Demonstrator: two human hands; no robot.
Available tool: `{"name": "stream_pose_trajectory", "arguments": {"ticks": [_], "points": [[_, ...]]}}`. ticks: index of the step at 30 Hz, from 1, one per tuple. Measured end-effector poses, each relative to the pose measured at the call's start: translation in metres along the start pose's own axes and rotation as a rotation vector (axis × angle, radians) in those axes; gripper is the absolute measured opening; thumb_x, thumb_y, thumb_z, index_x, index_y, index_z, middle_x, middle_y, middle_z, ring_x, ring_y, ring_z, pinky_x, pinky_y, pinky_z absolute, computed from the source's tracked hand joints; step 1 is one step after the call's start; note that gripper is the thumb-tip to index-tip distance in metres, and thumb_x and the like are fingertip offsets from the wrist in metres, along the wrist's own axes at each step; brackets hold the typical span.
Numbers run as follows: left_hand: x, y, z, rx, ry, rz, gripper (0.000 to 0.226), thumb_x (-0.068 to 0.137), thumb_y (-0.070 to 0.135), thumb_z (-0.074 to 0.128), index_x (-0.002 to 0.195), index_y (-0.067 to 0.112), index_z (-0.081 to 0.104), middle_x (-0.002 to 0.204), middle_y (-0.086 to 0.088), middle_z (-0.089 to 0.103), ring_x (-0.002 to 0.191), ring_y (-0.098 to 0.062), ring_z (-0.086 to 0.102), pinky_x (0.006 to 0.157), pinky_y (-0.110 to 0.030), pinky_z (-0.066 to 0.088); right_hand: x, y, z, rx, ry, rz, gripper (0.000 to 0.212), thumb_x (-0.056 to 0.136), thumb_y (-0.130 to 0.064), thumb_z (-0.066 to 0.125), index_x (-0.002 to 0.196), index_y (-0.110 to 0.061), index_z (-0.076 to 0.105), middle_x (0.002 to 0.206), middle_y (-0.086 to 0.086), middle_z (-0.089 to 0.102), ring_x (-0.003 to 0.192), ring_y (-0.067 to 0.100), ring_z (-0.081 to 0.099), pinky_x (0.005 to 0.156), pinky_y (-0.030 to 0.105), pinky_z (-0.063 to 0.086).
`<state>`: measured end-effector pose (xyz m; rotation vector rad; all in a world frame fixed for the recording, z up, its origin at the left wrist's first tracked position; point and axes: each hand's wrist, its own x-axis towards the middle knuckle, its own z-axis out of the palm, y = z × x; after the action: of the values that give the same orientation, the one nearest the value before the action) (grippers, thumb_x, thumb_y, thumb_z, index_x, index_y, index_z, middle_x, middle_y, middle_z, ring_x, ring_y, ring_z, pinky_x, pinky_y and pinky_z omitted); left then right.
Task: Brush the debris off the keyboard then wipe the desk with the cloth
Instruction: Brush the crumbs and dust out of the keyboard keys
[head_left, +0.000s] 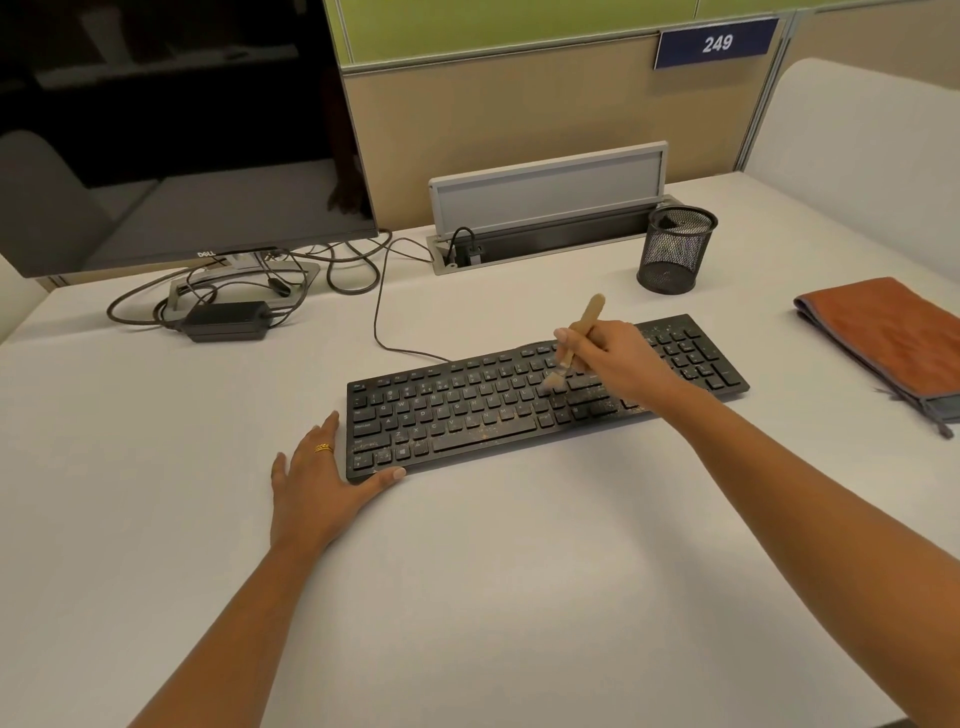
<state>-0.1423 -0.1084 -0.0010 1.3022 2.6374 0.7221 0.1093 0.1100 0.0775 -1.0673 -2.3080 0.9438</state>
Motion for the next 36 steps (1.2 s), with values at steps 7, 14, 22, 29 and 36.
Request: {"name": "stream_pose_trajectory", "arguments": {"ticks": [7, 14, 22, 29, 36], "points": [[0.0, 0.001, 0.0, 0.0, -0.001, 0.003, 0.118, 0.055, 0.081, 0.05, 0.151, 0.018, 0.023, 0.153, -0.002, 0.032, 0.143, -0.017, 0.024, 0.119, -0.046, 0.006, -0.002, 0.011, -0.02, -0.207, -0.177, -0.036, 0.033, 0.096, -0.04, 0.044, 0.095, -0.017, 0.068, 0.081, -0.006, 0.064, 0.083, 0.021, 0.06, 0.071, 0.033, 0.046], [-0.001, 0.002, -0.002, -0.001, 0.0, 0.008, 0.118, 0.054, 0.081, 0.05, 0.15, 0.017, 0.023, 0.153, -0.002, 0.033, 0.143, -0.017, 0.024, 0.119, -0.046, 0.006, 0.003, 0.012, -0.035, -0.455, 0.001, -0.012, 0.039, 0.098, -0.043, 0.038, 0.089, -0.013, 0.062, 0.086, 0.006, 0.061, 0.08, 0.024, 0.055, 0.06, 0.03, 0.033], [-0.002, 0.002, -0.001, -0.019, -0.004, -0.001, 0.118, 0.055, 0.08, 0.052, 0.15, 0.018, 0.023, 0.153, -0.001, 0.032, 0.143, -0.016, 0.024, 0.119, -0.044, 0.004, 0.0, 0.014, -0.021, -0.194, -0.094, 0.035, 0.039, 0.096, -0.044, 0.039, 0.085, -0.018, 0.066, 0.073, 0.0, 0.063, 0.072, 0.024, 0.059, 0.065, 0.035, 0.044], [-0.002, 0.003, -0.002, -0.026, -0.005, -0.001, 0.117, 0.055, 0.079, 0.052, 0.151, 0.018, 0.022, 0.153, -0.001, 0.033, 0.143, -0.016, 0.024, 0.119, -0.044, 0.004, 0.005, 0.006, -0.017, -0.233, 0.122, 0.046, 0.04, 0.098, -0.043, 0.036, 0.085, -0.015, 0.062, 0.074, 0.0, 0.06, 0.071, 0.017, 0.053, 0.058, 0.027, 0.034], [-0.002, 0.004, -0.001, -0.01, 0.0, 0.004, 0.117, 0.055, 0.079, 0.052, 0.15, 0.017, 0.023, 0.153, -0.002, 0.034, 0.143, -0.016, 0.025, 0.119, -0.044, 0.005, -0.001, 0.006, 0.005, -0.254, 0.112, 0.062, 0.042, 0.1, -0.039, 0.033, 0.078, -0.016, 0.061, 0.072, -0.001, 0.058, 0.067, 0.017, 0.053, 0.06, 0.028, 0.036]]}}
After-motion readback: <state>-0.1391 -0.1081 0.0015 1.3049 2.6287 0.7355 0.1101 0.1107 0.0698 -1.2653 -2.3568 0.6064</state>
